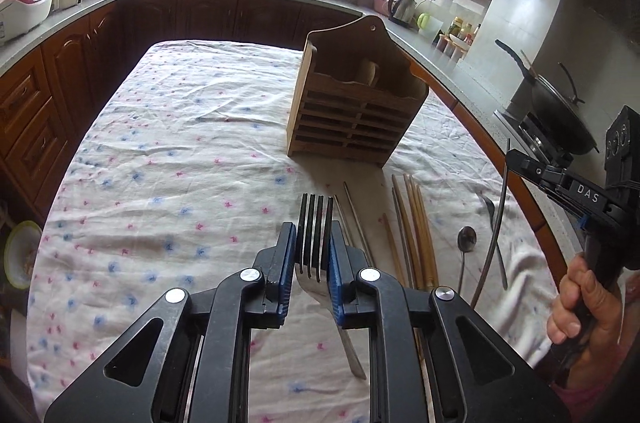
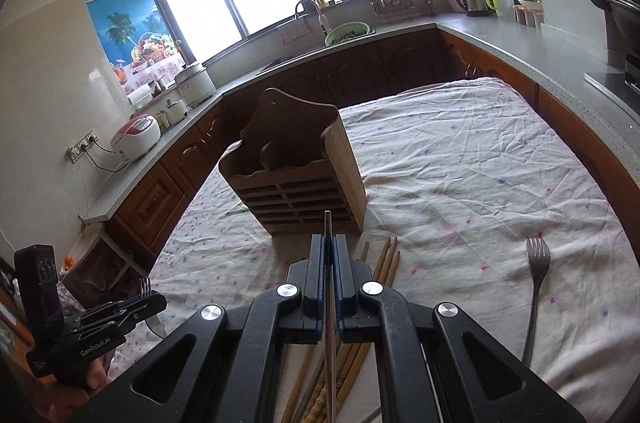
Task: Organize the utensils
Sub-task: 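Lift the fork with the left gripper while the right gripper carries the chopstick to the wooden holder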
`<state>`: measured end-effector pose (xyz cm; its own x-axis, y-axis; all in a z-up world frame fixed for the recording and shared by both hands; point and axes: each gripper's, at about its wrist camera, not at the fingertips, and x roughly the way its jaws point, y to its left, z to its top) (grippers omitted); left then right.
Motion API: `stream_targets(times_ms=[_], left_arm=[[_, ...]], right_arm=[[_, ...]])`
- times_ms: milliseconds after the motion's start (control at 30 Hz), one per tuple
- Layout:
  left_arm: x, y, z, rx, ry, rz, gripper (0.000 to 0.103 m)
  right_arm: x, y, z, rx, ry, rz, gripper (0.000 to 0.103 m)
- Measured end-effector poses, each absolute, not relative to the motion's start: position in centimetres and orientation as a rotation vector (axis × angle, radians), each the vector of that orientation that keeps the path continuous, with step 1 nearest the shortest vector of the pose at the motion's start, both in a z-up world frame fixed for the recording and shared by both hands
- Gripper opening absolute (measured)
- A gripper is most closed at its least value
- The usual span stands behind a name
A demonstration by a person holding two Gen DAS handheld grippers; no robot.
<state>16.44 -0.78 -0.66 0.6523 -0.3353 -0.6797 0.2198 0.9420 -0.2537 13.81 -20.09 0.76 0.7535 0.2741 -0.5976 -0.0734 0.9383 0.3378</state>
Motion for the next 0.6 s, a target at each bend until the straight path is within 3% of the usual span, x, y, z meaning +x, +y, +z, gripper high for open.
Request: stream_targets(times_ms=[67,600], left_arm=[[15.9,-0.5,-0.1,-0.154,0.783,-0.316,0.001],[16.3,0.4,4.9,-0.149,0.636,-0.310,0.001]], right_arm=[[13.3,-20.0,1.4,0.302,0.678,0.199,0.004],[12.7,-19.7,6.8,0.283,0.525,0.225,0.003]])
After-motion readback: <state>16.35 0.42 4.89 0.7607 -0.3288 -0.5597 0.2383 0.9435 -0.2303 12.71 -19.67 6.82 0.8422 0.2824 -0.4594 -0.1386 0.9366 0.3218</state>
